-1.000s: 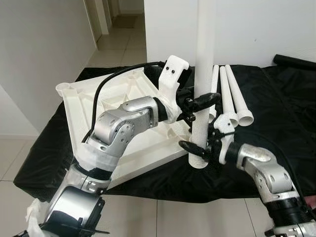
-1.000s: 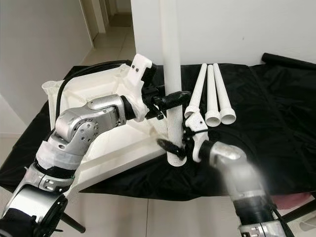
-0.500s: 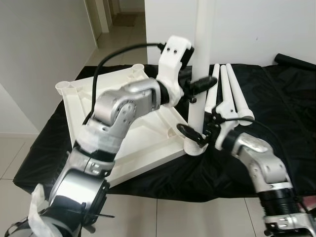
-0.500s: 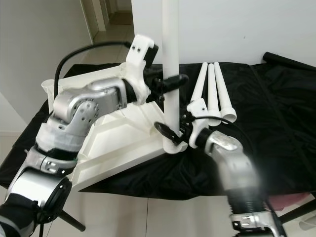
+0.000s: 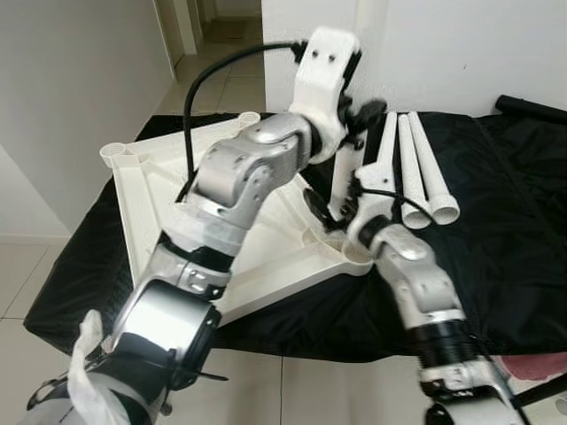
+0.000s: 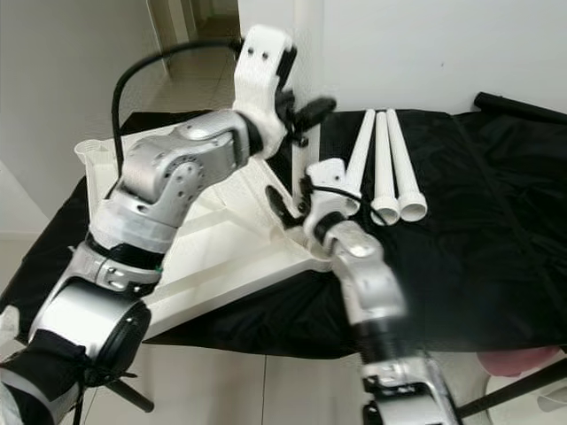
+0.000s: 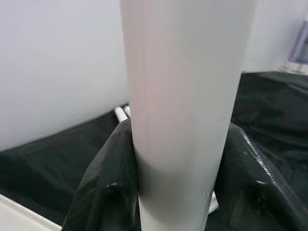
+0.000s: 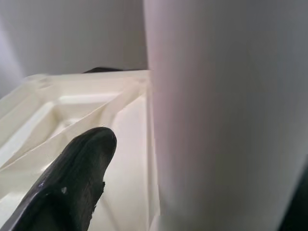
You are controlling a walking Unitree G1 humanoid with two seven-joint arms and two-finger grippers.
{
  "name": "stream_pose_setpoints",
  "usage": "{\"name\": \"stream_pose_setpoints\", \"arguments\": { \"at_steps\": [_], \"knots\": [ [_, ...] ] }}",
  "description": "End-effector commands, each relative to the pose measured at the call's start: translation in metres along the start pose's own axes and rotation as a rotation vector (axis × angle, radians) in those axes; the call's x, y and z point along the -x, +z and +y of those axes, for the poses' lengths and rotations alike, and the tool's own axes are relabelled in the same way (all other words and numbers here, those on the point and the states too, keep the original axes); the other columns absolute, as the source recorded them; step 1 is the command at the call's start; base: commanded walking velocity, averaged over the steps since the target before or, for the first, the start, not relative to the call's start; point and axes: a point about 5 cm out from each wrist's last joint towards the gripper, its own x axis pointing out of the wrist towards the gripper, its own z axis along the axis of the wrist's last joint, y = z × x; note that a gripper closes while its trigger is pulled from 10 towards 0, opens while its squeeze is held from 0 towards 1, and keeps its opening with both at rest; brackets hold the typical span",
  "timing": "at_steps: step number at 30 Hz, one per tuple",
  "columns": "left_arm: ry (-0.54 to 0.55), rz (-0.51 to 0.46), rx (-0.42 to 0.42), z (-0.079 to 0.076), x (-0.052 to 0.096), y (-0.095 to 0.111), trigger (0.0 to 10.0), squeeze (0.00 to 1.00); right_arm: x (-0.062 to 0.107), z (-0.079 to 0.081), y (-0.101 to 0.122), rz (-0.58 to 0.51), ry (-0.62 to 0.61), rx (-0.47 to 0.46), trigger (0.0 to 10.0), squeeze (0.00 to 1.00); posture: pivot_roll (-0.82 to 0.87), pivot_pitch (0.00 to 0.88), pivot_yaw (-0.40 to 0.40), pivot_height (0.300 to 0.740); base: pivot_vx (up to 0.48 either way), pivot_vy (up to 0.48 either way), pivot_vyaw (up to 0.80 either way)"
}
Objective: Building children table
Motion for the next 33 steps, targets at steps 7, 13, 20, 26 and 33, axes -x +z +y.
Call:
{"name": "stream_pose_setpoints", "arguments": {
  "at_steps": [7,13,20,26,33],
  "knots": [
    [0.036,-0.018,-0.044,-0.001,-0.004,0.002,10.0,0.0,-0.009,0.01,-0.001,0.008,-0.143,0.028,10.0,0.0,-0.06,0.0,0.082,0.74,0.0,0.0,0.0],
    [0.031,-0.02,-0.056,-0.007,-0.008,0.002,10.0,0.0,-0.015,0.013,0.005,-0.024,-0.219,0.049,10.0,0.0,-0.06,0.0,0.083,0.74,0.0,0.0,0.0],
    [0.028,-0.024,-0.06,-0.009,-0.01,0.003,10.0,0.0,-0.017,0.009,0.008,-0.032,-0.244,0.081,10.0,0.0,-0.06,0.0,0.085,0.74,0.0,0.0,0.0],
    [0.022,-0.029,-0.061,-0.011,-0.011,0.004,10.0,0.0,-0.019,0.008,0.005,-0.013,-0.251,0.09,4.5,0.0,-0.06,0.0,0.083,0.74,0.0,0.0,0.0],
    [0.016,-0.032,-0.066,-0.012,-0.012,0.004,10.0,0.0,-0.019,0.01,0.001,-0.004,-0.251,0.101,3.4,0.0,-0.06,0.0,0.078,0.74,0.0,0.0,0.0]
  ]
}}
